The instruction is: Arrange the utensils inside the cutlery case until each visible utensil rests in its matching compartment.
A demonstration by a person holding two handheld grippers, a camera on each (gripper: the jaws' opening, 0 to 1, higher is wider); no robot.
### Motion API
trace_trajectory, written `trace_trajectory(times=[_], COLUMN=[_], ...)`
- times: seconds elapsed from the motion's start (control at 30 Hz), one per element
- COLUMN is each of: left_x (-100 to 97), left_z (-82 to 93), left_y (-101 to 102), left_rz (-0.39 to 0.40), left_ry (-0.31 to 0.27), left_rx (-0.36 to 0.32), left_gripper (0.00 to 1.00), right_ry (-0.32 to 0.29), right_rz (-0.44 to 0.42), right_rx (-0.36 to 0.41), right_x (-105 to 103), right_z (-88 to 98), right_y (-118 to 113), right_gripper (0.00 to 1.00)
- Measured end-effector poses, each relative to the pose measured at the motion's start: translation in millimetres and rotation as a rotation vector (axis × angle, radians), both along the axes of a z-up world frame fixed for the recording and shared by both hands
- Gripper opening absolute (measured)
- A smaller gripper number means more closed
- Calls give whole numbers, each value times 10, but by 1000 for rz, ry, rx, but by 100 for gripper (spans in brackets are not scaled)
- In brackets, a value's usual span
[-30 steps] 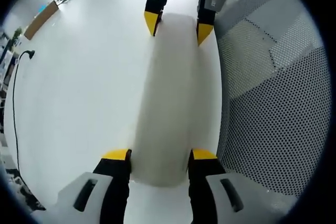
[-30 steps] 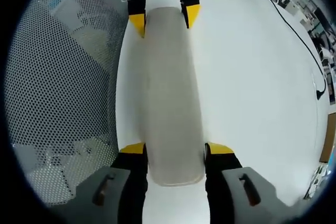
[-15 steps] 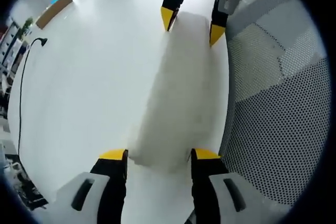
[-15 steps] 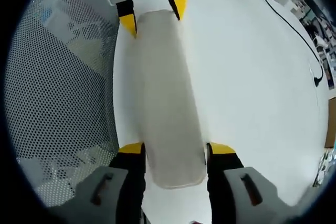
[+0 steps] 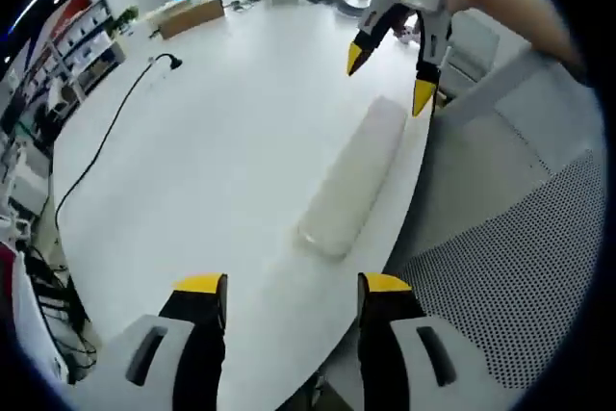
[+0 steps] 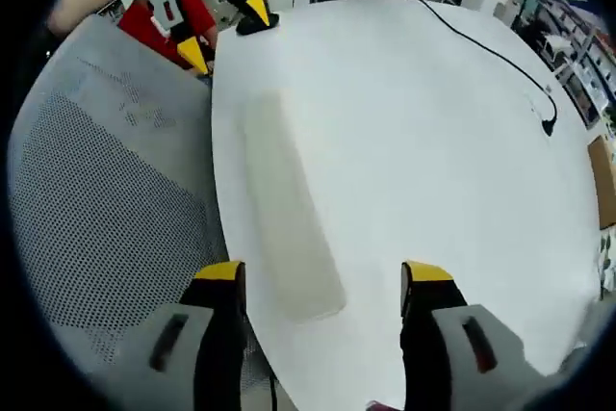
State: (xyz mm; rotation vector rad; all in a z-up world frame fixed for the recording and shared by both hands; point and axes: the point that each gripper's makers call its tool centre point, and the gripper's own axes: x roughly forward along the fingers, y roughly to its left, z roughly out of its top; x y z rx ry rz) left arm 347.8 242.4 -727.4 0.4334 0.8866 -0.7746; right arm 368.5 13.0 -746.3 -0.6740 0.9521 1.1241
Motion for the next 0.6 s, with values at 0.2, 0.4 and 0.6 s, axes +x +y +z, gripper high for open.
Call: trace_trajectory(times=[0.2,0.4,0.6], left_x=[91,171,80], left_z=[494,965,1048], left_y=[21,196,179], left_rz=[238,456,478], left_ry=[-46,-127,-164], left_rx=[-333,-655,-666], left_gripper=[55,55,59], right_ry=[-108,-237,-295], right_rz=[-106,-247,-475], right_rx=[163,278,562], right_x=[0,-15,-79], right_z=[547,826,1299], right_y=[-110,-331,-318], right_gripper=[67,68,71])
